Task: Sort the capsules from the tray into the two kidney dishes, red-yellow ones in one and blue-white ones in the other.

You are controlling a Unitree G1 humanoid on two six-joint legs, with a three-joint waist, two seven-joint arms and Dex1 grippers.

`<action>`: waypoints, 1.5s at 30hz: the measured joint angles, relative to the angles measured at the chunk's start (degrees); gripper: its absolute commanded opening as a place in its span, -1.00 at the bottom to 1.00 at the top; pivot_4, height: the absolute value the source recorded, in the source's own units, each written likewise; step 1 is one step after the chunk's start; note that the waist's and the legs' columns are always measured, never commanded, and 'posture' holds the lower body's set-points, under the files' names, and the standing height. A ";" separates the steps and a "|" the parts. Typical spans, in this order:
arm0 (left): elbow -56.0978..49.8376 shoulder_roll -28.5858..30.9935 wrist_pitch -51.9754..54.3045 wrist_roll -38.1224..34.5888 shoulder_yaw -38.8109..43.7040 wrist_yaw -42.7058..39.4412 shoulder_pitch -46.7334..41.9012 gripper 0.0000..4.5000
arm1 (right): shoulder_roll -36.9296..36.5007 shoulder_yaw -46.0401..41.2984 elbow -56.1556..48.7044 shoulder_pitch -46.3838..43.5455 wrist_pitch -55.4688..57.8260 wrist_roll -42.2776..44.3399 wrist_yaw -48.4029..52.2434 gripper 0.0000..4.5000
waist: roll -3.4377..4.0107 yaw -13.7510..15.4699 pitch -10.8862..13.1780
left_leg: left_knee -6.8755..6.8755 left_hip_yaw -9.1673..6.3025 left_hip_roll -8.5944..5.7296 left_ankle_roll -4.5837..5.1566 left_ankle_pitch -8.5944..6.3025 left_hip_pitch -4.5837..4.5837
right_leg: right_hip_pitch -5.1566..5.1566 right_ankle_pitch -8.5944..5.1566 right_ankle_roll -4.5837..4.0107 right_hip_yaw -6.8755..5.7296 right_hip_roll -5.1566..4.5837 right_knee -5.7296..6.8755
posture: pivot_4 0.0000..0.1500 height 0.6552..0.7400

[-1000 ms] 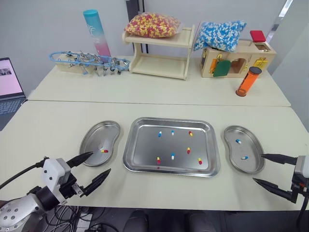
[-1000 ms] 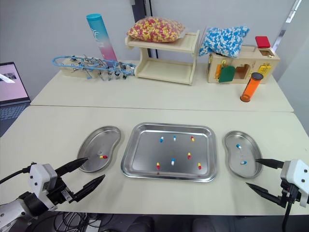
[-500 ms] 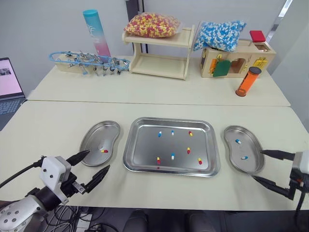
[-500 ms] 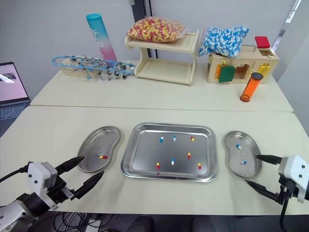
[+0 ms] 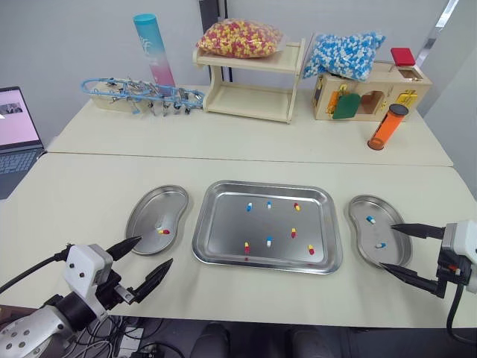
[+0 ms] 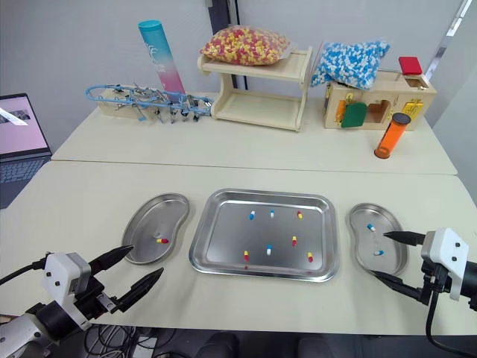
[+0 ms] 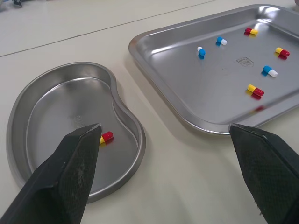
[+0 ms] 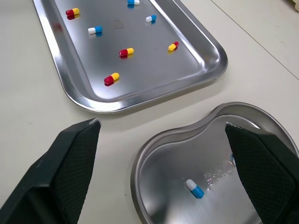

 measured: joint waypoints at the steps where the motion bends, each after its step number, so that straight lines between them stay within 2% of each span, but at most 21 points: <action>1: -0.20 0.00 0.25 -0.01 0.00 0.06 0.00 1.00 | 0.00 0.00 0.32 -0.01 -0.33 -0.01 0.13 1.00 | 0.00 0.00 0.00 | 0.00 0.00 0.00 0.00 0.00 0.00 | 0.00 0.00 0.00 0.01 0.00 0.00 | 1.00 1.00; 17: -3.51 0.21 3.22 -2.30 0.72 -0.16 1.30 1.00 | 0.10 4.63 2.40 -2.94 -4.24 -0.40 1.11 1.00 | 0.00 -0.05 0.00 | 0.01 0.00 0.00 0.00 0.00 0.01 | 0.00 0.00 0.00 0.01 0.00 0.01 | 1.00 1.00; 26: -2.74 1.46 3.13 -2.46 0.72 -5.09 1.34 1.00 | -0.01 10.27 -2.66 -7.57 -2.70 0.78 1.04 1.00 | 0.01 -0.09 0.00 | 0.01 -0.01 0.00 0.00 0.00 0.01 | 0.00 0.00 0.00 -0.01 0.00 0.02 | 1.00 1.00; 38: -3.94 7.72 4.78 -3.61 -4.38 -10.44 -3.96 1.00 | 0.00 17.85 -9.72 -11.72 1.70 3.04 -0.02 1.00 | 0.01 -0.09 0.00 | 0.01 -0.06 0.00 0.00 0.00 0.00 | -0.01 0.01 0.00 -0.04 0.01 0.04 | 1.00 1.00; 45: 1.84 10.02 2.58 -0.69 -7.92 -14.60 -9.89 1.00 | -0.08 20.20 -12.21 -14.30 5.99 4.71 -1.63 1.00 | 0.01 -0.11 0.00 | 0.00 -0.07 0.00 0.00 0.00 -0.02 | -0.04 0.01 0.00 -0.06 0.01 0.05 | 1.00 1.00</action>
